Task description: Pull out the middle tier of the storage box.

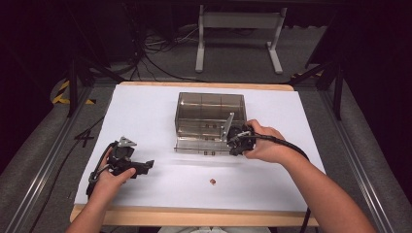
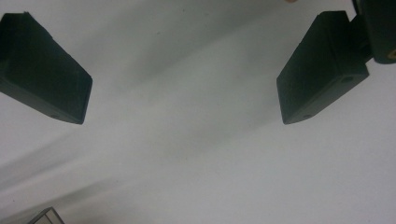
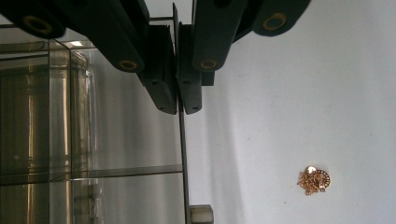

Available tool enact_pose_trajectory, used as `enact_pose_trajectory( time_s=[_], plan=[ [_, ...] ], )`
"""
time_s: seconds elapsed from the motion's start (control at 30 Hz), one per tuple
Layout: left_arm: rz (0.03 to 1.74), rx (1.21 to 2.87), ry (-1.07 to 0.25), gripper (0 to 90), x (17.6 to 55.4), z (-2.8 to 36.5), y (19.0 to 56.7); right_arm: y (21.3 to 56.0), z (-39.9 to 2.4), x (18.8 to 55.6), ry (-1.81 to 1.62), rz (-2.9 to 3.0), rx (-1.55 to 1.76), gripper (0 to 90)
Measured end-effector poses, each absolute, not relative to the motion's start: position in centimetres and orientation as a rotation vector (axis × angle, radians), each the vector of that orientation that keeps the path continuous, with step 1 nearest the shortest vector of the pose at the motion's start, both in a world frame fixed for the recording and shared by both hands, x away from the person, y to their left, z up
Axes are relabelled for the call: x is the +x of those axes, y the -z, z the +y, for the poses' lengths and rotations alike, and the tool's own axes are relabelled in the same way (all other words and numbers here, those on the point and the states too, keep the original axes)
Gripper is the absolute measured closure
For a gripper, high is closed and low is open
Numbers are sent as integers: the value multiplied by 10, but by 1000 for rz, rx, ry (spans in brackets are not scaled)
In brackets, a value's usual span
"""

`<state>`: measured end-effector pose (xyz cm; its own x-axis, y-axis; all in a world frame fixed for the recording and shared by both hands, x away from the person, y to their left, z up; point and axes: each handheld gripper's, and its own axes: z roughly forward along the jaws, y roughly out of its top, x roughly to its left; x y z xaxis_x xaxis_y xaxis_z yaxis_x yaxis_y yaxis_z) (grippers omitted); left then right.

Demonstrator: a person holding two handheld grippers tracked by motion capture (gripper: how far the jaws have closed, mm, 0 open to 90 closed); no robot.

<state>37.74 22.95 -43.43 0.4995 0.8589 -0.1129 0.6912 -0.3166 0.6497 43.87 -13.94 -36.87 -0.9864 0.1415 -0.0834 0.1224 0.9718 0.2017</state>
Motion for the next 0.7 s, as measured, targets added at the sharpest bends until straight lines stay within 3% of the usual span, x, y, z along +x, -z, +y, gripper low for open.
enact_pose_trajectory(
  time_s=[0.7],
  plan=[
    [1265,2098,-329,41,378,229,435,346,-137,428,-361,2965,217,765]
  ],
)
